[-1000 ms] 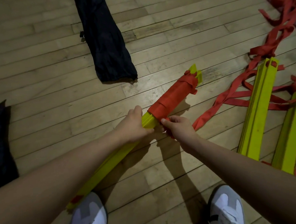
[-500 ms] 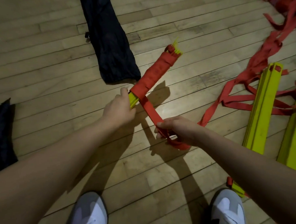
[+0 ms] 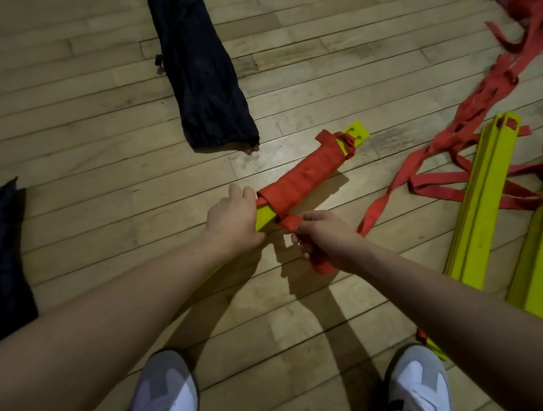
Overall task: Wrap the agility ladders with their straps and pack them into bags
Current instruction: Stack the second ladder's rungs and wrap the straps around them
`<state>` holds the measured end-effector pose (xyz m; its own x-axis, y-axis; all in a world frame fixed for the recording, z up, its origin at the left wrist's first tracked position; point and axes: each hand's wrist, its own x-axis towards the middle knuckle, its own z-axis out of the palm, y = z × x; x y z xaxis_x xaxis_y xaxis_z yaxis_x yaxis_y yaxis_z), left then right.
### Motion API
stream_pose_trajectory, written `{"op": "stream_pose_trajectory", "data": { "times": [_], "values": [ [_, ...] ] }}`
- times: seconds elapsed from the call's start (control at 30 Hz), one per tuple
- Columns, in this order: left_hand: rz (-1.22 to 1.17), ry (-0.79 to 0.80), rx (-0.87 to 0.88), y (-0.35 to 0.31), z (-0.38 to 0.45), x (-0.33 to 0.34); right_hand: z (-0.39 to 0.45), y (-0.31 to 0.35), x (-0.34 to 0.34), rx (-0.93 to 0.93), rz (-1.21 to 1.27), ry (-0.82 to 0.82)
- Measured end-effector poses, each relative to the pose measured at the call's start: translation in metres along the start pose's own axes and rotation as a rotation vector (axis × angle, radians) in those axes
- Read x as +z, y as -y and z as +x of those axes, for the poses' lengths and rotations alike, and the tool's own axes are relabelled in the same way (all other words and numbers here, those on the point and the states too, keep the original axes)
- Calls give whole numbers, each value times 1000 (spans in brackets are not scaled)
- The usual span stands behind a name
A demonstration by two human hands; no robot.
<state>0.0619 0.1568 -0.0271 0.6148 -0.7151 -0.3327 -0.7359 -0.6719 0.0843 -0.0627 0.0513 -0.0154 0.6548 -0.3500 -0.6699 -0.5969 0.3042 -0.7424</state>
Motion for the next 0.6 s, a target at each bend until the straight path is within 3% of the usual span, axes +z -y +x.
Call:
{"op": "stream_pose_trajectory", "data": {
  "times": [0.27,0.4,0.6],
  "values": [
    [-32,0,-3,-13,-4,9,5,-1,7,-37,-17,-107],
    [-148,114,26,-13,-4,11,3,-4,2,-23,-12,-155],
    [-333,112,64,-13,-7,4,-1,-16,-6,-23,-26,-124]
  ]
}}
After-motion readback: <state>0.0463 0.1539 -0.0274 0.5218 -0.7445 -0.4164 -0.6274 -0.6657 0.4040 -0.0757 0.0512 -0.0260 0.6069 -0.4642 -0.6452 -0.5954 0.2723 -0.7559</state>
